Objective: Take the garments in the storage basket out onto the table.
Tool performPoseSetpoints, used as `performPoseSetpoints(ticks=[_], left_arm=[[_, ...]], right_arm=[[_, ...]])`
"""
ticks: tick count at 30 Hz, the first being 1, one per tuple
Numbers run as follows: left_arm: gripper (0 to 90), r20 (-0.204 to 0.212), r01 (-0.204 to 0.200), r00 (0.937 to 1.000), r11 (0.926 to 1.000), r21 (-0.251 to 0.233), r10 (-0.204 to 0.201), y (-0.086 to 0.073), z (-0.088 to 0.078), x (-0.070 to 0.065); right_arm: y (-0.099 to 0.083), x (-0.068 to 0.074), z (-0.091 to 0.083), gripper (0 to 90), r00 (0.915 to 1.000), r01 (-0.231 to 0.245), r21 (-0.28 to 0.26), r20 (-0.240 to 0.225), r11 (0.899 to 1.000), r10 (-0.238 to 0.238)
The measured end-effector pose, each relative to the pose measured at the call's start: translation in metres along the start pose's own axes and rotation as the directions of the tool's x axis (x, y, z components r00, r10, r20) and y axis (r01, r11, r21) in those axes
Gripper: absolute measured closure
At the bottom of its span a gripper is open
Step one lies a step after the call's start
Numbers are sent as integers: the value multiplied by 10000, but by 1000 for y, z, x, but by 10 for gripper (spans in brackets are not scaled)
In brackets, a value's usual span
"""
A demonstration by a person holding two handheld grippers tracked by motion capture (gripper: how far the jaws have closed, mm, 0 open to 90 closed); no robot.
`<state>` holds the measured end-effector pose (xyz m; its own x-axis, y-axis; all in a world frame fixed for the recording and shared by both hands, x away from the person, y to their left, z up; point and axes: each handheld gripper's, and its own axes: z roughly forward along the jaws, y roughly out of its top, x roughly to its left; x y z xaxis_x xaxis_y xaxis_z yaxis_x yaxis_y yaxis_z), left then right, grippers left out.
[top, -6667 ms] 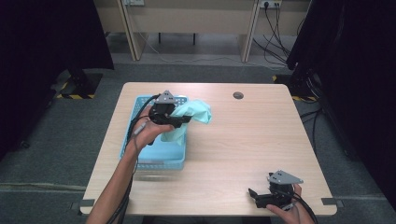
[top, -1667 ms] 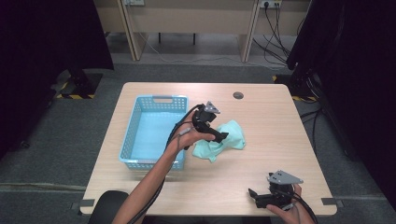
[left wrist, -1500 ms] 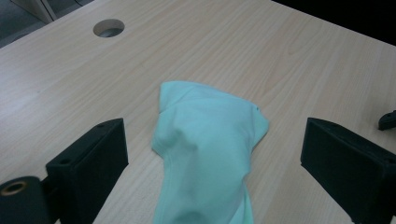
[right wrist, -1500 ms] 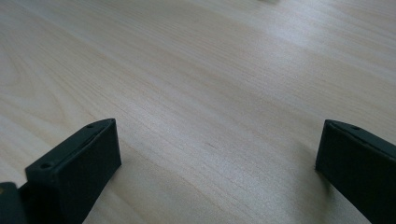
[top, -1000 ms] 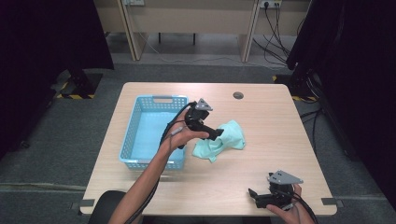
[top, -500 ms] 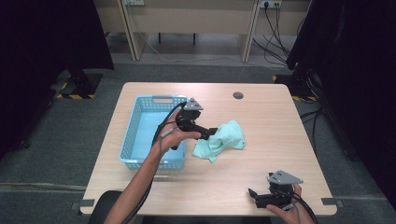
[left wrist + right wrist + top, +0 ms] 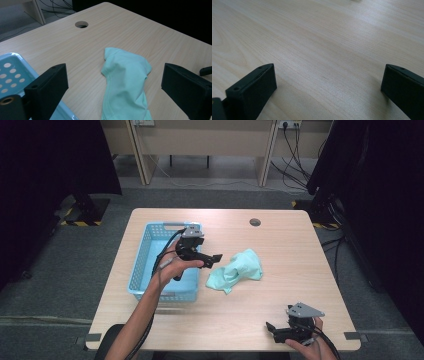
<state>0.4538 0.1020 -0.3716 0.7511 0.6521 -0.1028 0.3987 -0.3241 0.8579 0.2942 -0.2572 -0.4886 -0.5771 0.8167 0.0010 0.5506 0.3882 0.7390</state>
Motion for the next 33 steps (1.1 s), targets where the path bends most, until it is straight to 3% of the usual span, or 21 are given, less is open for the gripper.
performPoseSetpoints(ticks=[33], left_arm=[[67, -696, 514, 9961, 9978, -418, -542, -24, -38, 22]], right_arm=[[0, 0, 0, 2, 10000, 3, 1, -3, 10000, -3]])
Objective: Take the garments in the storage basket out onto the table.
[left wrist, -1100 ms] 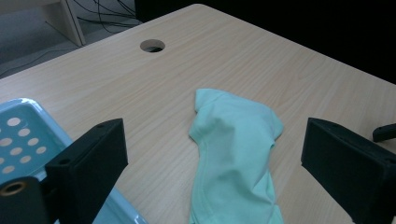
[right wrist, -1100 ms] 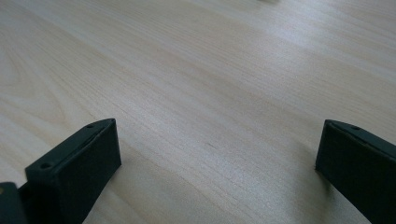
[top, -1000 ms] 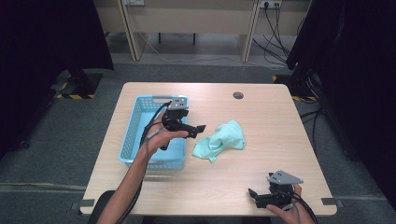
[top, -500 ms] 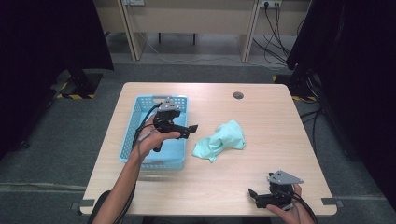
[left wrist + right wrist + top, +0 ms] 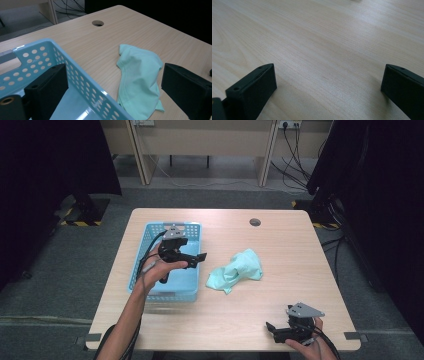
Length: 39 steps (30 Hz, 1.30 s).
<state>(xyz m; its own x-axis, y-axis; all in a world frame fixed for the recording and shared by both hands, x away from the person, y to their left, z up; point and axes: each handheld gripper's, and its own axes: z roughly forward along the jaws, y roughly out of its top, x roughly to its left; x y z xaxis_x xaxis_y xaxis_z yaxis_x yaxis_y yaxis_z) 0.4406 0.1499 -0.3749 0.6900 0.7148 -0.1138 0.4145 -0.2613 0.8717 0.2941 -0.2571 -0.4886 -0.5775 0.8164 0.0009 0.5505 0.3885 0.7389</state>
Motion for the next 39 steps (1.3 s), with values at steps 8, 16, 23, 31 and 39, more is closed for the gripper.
performPoseSetpoints(ticks=[8, 16, 23, 31, 39], left_arm=[[67, -181, 60, 9998, 10000, -26, -61, -9, -14, 0], [67, -332, 134, 9994, 9999, -66, -136, -18, -27, 1], [67, -440, 212, 9988, 9997, -88, -216, -25, -35, 3], [66, -521, 183, 9985, 9998, -20, -183, -33, -45, 0], [65, -609, 75, 9981, 9999, -119, -82, -36, -56, -3]], right_arm=[[0, 0, 0, 2, 10000, 1, -2, -1, 10000, -1], [0, 0, 0, 2, 10000, -2, -6, 2, 10000, 2], [0, 0, 0, 2, 10000, -2, -7, 3, 10000, 2], [0, 0, 0, 2, 10000, -4, -7, 2, 10000, 4], [0, 0, 0, 2, 10000, -4, -7, 0, 10000, 4]])
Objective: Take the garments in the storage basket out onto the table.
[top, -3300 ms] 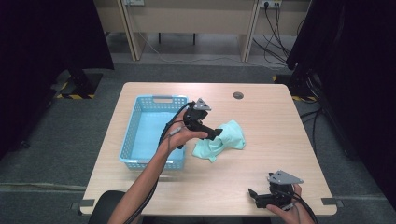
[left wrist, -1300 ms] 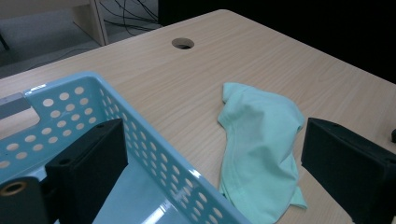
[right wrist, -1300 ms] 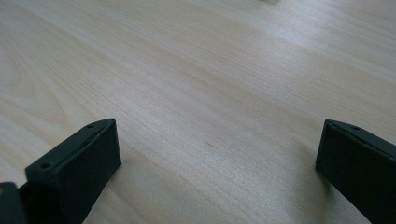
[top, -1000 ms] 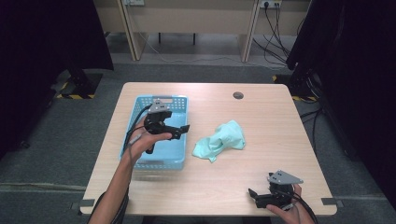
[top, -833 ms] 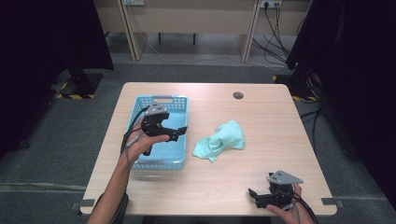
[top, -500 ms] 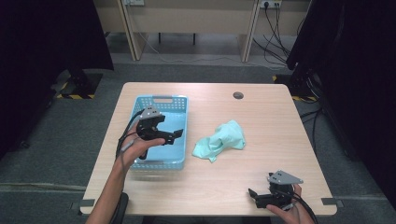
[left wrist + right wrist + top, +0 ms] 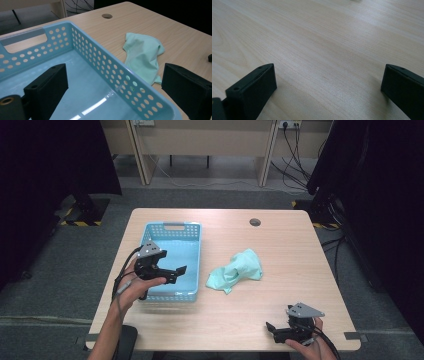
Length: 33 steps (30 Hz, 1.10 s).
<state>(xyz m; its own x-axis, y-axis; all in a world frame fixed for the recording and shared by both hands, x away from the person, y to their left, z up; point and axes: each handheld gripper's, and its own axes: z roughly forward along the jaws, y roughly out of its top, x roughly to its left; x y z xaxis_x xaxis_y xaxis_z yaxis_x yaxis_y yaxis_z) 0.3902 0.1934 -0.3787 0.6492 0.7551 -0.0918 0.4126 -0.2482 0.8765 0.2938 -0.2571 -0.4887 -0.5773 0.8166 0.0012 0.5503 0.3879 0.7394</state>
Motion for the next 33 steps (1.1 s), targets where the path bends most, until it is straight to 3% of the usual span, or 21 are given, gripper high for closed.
performPoseSetpoints(ticks=[33], left_arm=[[62, -275, -361, 9990, 9993, -24, 360, -33, -41, -17]], right_arm=[[0, 0, 0, 2, 10000, -19, -12, 28, 10000, 19]])
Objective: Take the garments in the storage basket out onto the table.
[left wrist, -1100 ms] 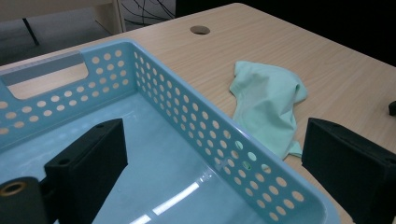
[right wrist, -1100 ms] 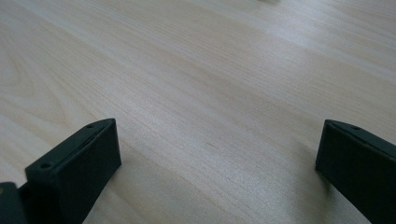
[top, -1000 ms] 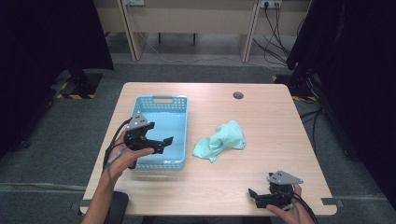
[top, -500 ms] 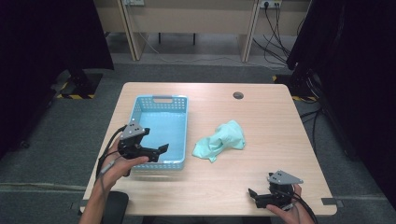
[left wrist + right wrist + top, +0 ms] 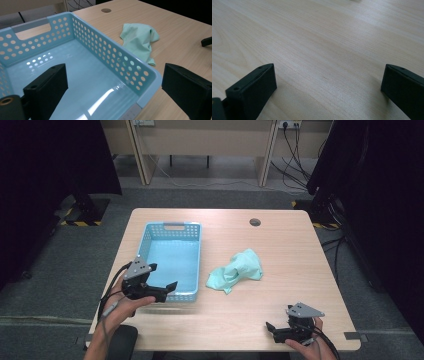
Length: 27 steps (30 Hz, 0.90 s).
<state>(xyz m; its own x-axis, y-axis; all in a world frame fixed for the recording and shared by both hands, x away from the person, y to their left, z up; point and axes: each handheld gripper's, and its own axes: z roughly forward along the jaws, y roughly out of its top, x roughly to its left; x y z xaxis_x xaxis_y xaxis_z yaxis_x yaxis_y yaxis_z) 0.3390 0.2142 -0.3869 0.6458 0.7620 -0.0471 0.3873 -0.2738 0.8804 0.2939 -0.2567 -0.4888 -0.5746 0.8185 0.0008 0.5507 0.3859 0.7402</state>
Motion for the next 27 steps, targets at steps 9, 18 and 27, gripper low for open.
performPoseSetpoints(ticks=[9, 18, 27], left_arm=[[59, -44, -56, 10000, 9999, -152, 55, -13, -14, -5], [57, 49, -179, 9998, 9997, -189, 180, -20, -20, -14], [56, 251, -314, 9992, 9995, 71, 312, -32, -18, -25]], right_arm=[[0, 0, 0, 2, 10000, -7, -2, 6, 10000, 7], [0, 0, 0, 2, 10000, -6, -3, 6, 10000, 6], [0, 0, 0, 2, 10000, -8, -3, 6, 10000, 8]])
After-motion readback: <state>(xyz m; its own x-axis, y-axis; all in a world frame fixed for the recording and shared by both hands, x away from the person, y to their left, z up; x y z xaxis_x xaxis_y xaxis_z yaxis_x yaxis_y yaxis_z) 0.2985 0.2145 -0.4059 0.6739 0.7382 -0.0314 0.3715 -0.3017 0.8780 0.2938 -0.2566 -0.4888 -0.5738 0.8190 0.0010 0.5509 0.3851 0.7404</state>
